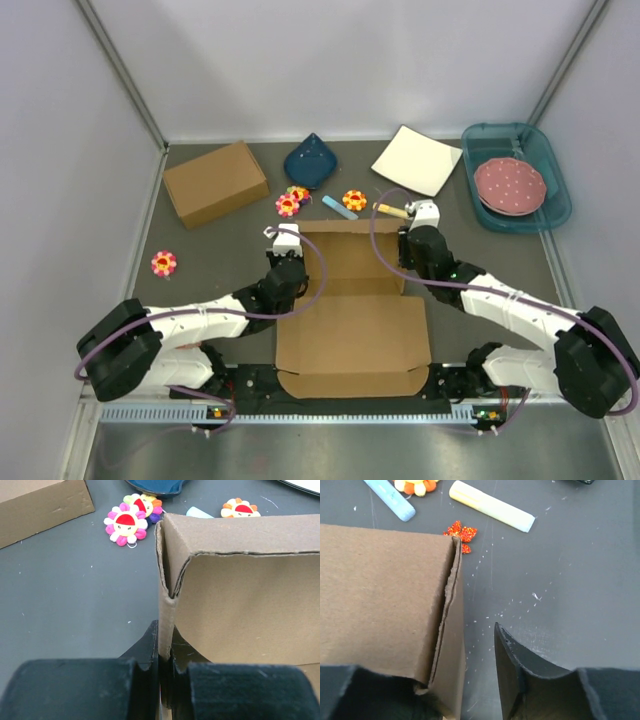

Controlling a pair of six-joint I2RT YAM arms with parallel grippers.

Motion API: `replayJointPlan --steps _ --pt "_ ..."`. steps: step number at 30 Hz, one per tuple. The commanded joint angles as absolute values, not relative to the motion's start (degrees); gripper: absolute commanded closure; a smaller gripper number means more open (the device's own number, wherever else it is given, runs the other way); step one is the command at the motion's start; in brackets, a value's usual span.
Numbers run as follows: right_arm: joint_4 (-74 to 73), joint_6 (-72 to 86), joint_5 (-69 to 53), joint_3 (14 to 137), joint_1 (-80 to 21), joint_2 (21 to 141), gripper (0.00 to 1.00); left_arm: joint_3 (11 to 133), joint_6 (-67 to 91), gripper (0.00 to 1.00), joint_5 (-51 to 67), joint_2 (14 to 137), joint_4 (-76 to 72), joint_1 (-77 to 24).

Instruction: Fold the paper box

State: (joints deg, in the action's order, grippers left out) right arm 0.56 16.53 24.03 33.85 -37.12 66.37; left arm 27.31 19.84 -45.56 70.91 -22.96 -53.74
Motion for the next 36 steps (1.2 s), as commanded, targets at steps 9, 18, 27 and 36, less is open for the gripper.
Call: replayJointPlan --steps 9,18,27,36 --pt "-1.8 16.7 27.5 37.6 -37.6 71.5 1.00 29.9 21.7 1.00 -46.8 70.5 -25.8 -55.0" --pt "-6.0 19.7 21.7 38.2 -37.8 70.4 0.57 32.3 22.8 1.00 -52.1 72.3 -21.3 -55.5" --pt "-6.0 20.7 19.5 35.3 -37.8 69.6 0.59 32.9 24.3 1.00 -52.8 73.0 -19.7 -55.7" --pt "-6.9 20.0 23.0 36.0 -38.9 72.2 1.00 33.4 23.9 1.00 -52.7 72.9 -19.6 -56.1"
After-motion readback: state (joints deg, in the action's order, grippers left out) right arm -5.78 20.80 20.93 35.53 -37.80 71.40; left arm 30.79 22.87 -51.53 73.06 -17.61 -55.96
